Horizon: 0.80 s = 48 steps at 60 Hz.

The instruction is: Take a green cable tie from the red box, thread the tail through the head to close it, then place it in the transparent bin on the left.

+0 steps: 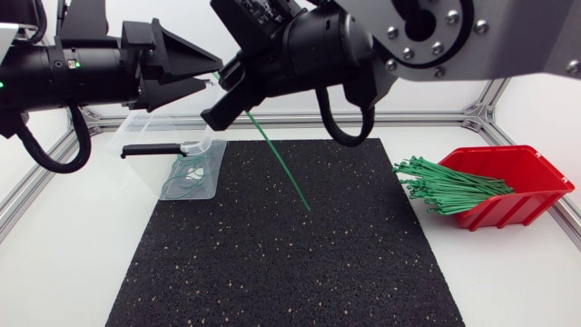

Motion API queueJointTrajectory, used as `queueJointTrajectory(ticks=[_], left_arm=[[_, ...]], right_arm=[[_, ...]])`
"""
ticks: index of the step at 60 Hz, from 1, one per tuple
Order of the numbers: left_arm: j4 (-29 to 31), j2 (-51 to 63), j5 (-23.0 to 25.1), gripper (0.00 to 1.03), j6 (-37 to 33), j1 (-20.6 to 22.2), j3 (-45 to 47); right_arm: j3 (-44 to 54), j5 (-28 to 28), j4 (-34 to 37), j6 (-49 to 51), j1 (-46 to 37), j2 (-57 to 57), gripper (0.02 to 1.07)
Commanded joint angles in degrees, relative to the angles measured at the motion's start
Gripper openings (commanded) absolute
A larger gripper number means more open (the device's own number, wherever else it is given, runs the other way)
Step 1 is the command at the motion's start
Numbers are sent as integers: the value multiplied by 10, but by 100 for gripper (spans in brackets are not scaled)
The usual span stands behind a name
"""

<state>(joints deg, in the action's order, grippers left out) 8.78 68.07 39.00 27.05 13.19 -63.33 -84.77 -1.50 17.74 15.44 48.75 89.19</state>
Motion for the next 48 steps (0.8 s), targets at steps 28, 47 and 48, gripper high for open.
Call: queueJointTrajectory(ticks=[28, 47, 48], left_arm=[[-53, 7, -6, 55, 37, -4, 14], [-71, 7, -11, 42, 42, 0, 26], [-71, 7, -11, 41, 42, 0, 26]], right_arm=[[10, 2, -25, -29, -1, 13, 8], [10, 1, -33, -35, -3, 13, 8], [10, 1, -33, -35, -3, 14, 8]])
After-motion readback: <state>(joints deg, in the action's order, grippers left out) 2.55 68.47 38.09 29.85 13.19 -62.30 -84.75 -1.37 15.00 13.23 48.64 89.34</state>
